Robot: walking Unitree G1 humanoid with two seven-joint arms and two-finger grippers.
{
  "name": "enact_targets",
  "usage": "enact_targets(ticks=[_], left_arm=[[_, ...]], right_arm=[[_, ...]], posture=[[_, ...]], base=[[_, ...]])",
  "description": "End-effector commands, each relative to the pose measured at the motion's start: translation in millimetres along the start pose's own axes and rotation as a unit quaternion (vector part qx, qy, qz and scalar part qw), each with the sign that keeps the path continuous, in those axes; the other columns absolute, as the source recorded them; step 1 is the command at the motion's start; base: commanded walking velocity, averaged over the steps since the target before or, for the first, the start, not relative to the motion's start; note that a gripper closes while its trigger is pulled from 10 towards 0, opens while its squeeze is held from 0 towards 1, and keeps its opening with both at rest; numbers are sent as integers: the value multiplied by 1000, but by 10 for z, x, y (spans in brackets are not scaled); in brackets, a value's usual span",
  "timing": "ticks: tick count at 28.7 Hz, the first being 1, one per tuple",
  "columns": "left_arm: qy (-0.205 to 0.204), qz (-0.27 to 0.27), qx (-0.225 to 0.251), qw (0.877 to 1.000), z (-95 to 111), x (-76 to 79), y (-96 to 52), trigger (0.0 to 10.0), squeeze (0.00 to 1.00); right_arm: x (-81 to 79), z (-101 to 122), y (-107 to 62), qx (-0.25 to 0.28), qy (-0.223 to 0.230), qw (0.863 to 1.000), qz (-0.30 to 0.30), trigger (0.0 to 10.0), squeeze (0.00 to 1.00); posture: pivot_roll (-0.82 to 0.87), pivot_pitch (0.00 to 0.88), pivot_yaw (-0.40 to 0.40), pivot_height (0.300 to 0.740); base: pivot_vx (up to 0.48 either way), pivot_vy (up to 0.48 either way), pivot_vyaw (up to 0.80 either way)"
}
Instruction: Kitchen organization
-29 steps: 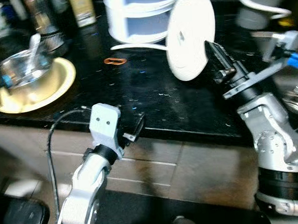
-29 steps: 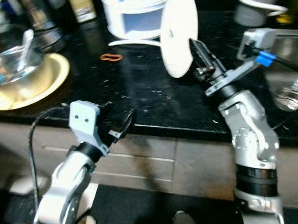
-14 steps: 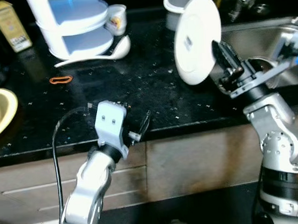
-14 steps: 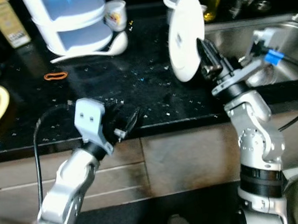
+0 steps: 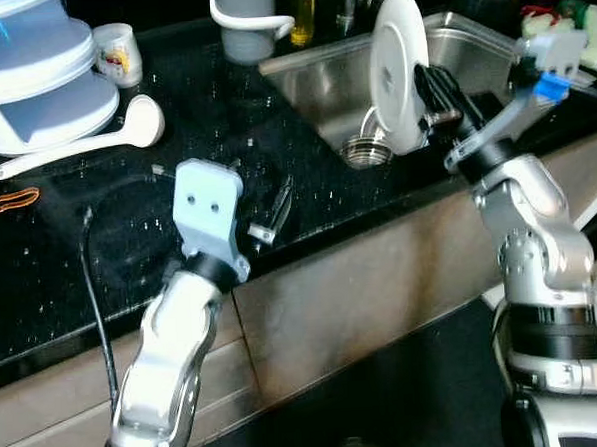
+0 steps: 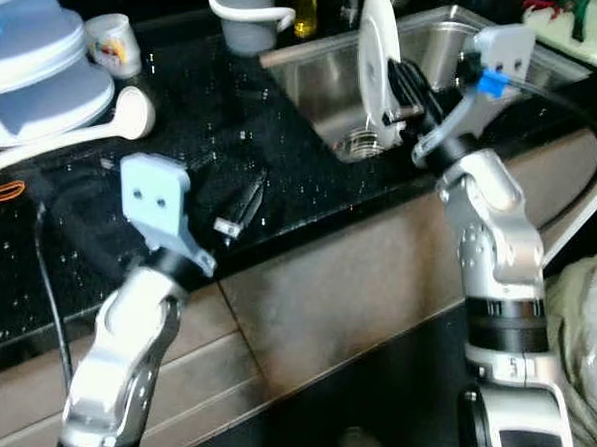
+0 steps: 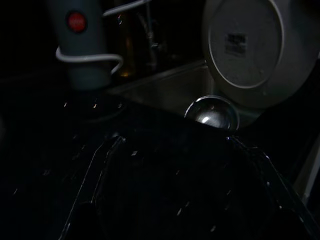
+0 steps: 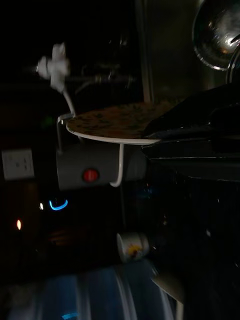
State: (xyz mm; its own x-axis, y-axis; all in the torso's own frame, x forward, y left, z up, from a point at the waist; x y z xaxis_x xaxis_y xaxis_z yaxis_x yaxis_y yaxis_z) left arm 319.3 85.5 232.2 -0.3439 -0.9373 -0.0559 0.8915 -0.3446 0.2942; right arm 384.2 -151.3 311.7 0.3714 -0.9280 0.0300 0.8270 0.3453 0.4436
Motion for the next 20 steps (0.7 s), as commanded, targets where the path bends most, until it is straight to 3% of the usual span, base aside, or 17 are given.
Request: enact_targets(ticks=[1, 2, 6, 7, 9, 10, 20], left_arm=[[2, 9, -15, 1000, -63, -37, -22, 10000, 0], [1, 10, -15, 1000, -61, -40, -22, 10000, 0], [-1, 12, -16, 1000, -54, -46, -21, 10000, 0], [-2, 12, -15, 1000, -50, -43, -19, 10000, 0], [-3, 12, -15, 1000, -48, -40, -18, 10000, 0], [-3, 11, -15, 1000, -47, -33, -15, 10000, 0], [0, 16, -18, 1000, -47, -50, -34, 10000, 0]], right_arm=[[-116, 8, 56, 6, -5, 1000, 18, 3725, 0], [-139, 13, 71, 8, -6, 1000, 20, 8078, 0], [-178, -2, 112, 10, -15, 1000, 22, 7490, 0], [-187, -12, 128, 9, -22, 999, 22, 9529, 0], [-192, -18, 137, 9, -26, 999, 21, 9529, 0], [-189, -32, 163, 7, -31, 999, 19, 10000, 0], [-176, 15, 258, 18, -40, 999, 11, 10000, 0]], posture=[[40, 110, -12, 740], [41, 112, -12, 740], [40, 112, -13, 740], [38, 115, -13, 740], [38, 115, -14, 740], [40, 115, -16, 740], [45, 119, -23, 740]], base=[[0, 0, 0], [0, 0, 0], [0, 0, 0], [0, 0, 0], [0, 0, 0], [0, 0, 0], [0, 0, 0]])
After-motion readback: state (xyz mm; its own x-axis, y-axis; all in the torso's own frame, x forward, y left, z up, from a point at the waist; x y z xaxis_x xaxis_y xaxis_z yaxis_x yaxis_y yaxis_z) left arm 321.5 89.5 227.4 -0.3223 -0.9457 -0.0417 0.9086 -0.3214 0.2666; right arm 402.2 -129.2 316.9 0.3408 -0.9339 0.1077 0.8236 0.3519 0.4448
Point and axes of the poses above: a point about 5 cm out from each wrist's last joint towards the gripper, its own y axis pointing out of the wrist towards the gripper, its own z axis along the axis of the wrist's last joint, x = y × z, the point moved 6 cm from there along y, pointing out of the wrist towards the gripper, and after that the axes turned 3 degrees about -y, right-handed, at the moved point
